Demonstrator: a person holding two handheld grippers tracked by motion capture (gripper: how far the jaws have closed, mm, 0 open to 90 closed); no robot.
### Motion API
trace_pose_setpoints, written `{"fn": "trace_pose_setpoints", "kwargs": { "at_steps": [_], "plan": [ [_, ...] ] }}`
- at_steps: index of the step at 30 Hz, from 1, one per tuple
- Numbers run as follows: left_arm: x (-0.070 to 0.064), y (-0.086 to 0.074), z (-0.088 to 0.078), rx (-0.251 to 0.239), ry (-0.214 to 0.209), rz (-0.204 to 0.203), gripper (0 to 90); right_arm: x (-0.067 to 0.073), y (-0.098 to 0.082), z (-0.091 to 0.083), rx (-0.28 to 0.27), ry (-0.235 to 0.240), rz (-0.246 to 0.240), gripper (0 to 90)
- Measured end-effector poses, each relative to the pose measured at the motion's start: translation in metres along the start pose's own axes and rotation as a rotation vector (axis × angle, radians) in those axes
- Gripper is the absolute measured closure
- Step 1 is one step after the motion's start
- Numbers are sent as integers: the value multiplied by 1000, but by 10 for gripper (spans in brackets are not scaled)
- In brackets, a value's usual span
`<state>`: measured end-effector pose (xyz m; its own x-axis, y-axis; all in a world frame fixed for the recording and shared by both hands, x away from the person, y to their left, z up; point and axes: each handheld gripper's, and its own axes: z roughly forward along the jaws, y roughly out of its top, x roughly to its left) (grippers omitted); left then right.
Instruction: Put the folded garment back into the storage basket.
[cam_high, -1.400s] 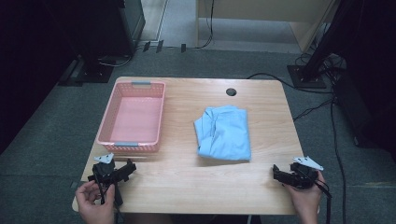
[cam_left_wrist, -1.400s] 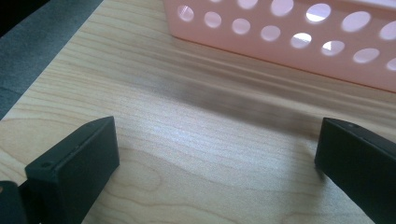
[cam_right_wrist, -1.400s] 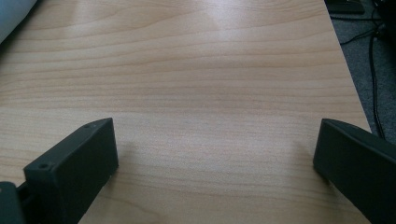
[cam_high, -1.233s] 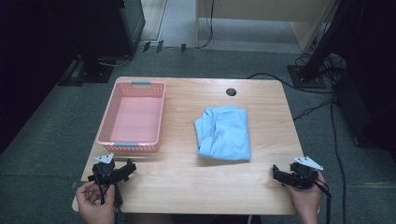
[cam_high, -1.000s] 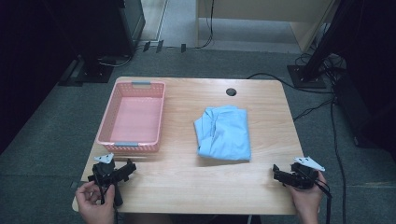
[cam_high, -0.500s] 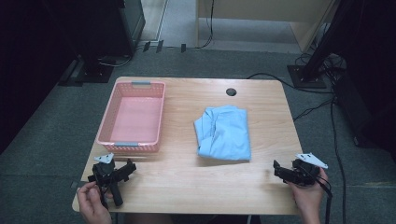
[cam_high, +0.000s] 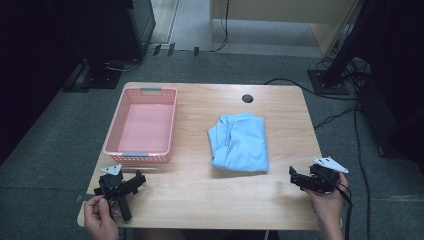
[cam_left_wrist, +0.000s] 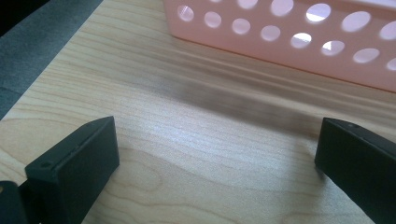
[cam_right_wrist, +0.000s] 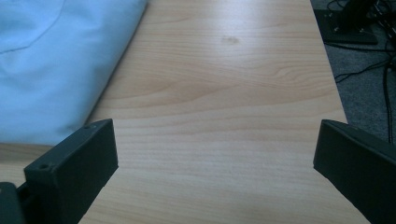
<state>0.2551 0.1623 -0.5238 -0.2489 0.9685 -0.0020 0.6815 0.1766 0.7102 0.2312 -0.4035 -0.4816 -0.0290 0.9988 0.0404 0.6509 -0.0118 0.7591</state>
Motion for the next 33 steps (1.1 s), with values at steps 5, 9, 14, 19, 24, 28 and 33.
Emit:
{"fn": "trace_pose_setpoints", "kwargs": {
  "at_steps": [5,9,14,19,24,28,33],
  "plan": [
    [0,0,0,0,0,-1,0,8,10,3,-6,17,-3,0],
    [0,0,0,0,0,0,0,16,21,5,-16,24,-19,0],
    [0,0,0,-1,0,-1,0,24,32,8,-24,32,-29,0],
    [0,0,0,-1,0,-1,0,32,39,10,-34,44,-37,0],
    [0,0,0,-1,0,-1,0,42,46,16,-27,55,-49,0],
    [0,0,0,-1,0,-2,0,48,52,19,-31,65,-52,0],
    [0,0,0,-1,0,-2,0,55,62,24,-23,86,-31,0]
  ]
}}
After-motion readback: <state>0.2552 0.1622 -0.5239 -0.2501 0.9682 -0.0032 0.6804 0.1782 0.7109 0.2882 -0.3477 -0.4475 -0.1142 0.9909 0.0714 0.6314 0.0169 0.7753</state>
